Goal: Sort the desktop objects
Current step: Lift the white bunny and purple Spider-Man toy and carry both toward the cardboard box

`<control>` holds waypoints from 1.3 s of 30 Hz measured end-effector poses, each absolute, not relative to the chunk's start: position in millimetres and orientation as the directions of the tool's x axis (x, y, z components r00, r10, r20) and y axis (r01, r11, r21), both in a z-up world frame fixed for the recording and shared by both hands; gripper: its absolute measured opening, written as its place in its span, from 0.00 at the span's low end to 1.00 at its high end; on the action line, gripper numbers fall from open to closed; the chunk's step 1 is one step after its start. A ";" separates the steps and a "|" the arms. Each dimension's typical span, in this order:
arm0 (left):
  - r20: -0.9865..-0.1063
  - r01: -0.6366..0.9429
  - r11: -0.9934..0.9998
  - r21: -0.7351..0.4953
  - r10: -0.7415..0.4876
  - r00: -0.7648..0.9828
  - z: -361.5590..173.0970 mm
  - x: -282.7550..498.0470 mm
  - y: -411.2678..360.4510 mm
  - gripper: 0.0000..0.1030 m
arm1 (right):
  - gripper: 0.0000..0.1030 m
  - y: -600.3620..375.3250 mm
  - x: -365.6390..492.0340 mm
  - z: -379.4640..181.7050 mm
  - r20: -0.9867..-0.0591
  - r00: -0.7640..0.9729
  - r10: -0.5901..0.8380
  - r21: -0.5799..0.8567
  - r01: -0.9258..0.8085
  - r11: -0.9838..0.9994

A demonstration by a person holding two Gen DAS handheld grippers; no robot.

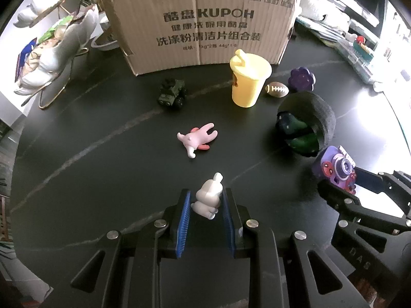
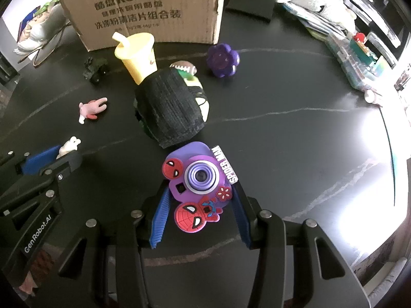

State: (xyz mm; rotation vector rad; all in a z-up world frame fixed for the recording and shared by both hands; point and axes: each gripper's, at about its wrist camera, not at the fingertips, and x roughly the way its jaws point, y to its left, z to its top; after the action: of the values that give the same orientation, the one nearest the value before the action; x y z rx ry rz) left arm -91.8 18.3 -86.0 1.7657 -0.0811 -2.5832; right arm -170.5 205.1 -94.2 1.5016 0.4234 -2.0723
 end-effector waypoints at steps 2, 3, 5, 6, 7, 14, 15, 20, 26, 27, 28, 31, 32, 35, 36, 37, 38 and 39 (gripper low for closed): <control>-0.929 -0.019 -0.998 0.052 -0.041 -0.368 -82.9 -89.9 20.3 0.21 | 0.42 207.0 -171.2 -91.9 -0.940 -0.238 -0.243 0.059 0.590 -0.805; -0.928 -0.019 -0.998 0.053 -0.042 -0.370 -79.7 -87.2 23.4 0.21 | 0.42 208.3 -171.1 -90.9 -0.939 -0.240 -0.245 0.059 0.591 -0.805; -0.926 -0.020 -0.998 0.055 -0.044 -0.375 -74.2 -83.1 28.0 0.21 | 0.42 210.7 -170.9 -89.0 -0.937 -0.243 -0.249 0.060 0.592 -0.804; -0.925 -0.019 -0.998 0.056 -0.045 -0.376 -72.1 -82.1 28.9 0.21 | 0.42 212.0 -170.8 -88.1 -0.936 -0.245 -0.251 0.060 0.593 -0.803; -0.925 -0.019 -0.998 0.057 -0.046 -0.378 -70.0 -81.1 29.9 0.21 | 0.42 213.3 -170.7 -87.1 -0.935 -0.247 -0.253 0.060 0.594 -0.802; -0.918 -0.021 -0.998 0.067 -0.053 -0.393 -55.0 -75.5 34.9 0.21 | 0.42 220.3 -173.6 -79.4 -0.929 -0.260 -0.264 0.057 0.603 -0.796; -0.916 -0.021 -0.997 0.068 -0.054 -0.396 -51.7 -73.8 36.1 0.21 | 0.42 220.7 -174.5 -77.4 -0.928 -0.262 -0.265 0.056 0.605 -0.794; -0.909 -0.017 -0.997 0.075 -0.061 -0.413 -36.7 -69.3 38.8 0.21 | 0.42 216.0 -179.2 -60.7 -0.920 -0.284 -0.270 0.046 0.606 -0.794; -0.909 -0.021 -0.997 0.068 -0.054 -0.412 -27.9 -77.1 36.5 0.22 | 0.42 210.6 -184.4 -50.7 -0.915 -0.302 -0.267 0.029 0.611 -0.791; -0.910 -0.021 -0.997 0.068 -0.054 -0.410 -27.8 -78.6 35.9 0.21 | 0.42 209.6 -185.7 -50.7 -0.917 -0.298 -0.266 0.030 0.612 -0.790; -0.911 -0.022 -0.997 0.069 -0.054 -0.408 -27.8 -80.2 35.2 0.21 | 0.42 208.7 -186.9 -50.8 -0.918 -0.295 -0.266 0.031 0.614 -0.789; -0.913 -0.021 -0.997 0.069 -0.054 -0.404 -26.0 -84.2 32.9 0.22 | 0.42 205.3 -187.4 -49.8 -0.922 -0.285 -0.261 0.029 0.621 -0.783; -0.914 -0.021 -0.998 0.067 -0.053 -0.403 -24.9 -85.5 31.9 0.21 | 0.42 204.3 -186.4 -48.9 -0.923 -0.283 -0.259 0.028 0.623 -0.781; -0.915 -0.022 -0.998 0.064 -0.050 -0.400 -21.2 -90.5 28.6 0.21 | 0.42 199.6 -188.0 -45.2 -0.925 -0.283 -0.255 0.021 0.631 -0.775; -0.915 -0.022 -0.998 0.066 -0.051 -0.400 -19.9 -92.2 27.7 0.22 | 0.42 197.8 -189.3 -43.4 -0.924 -0.283 -0.256 0.020 0.633 -0.774; -0.915 -0.023 -0.997 0.067 -0.052 -0.400 -18.6 -93.9 26.8 0.21 | 0.42 196.1 -190.7 -41.7 -0.924 -0.283 -0.256 0.020 0.634 -0.773; -0.915 -0.021 -0.997 0.070 -0.056 -0.400 -17.4 -95.8 25.6 0.21 | 0.42 194.3 -192.0 -39.9 -0.924 -0.284 -0.256 0.019 0.635 -0.772; -0.914 -0.019 -0.997 0.074 -0.060 -0.400 -16.2 -97.7 24.5 0.22 | 0.42 192.5 -193.3 -38.1 -0.924 -0.284 -0.257 0.018 0.637 -0.771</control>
State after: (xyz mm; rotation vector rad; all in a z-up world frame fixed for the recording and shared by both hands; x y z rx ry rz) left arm -97.7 24.5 -16.2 1.7065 -0.1128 -2.6055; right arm -193.3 192.5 -38.1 1.4044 0.4831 -2.0867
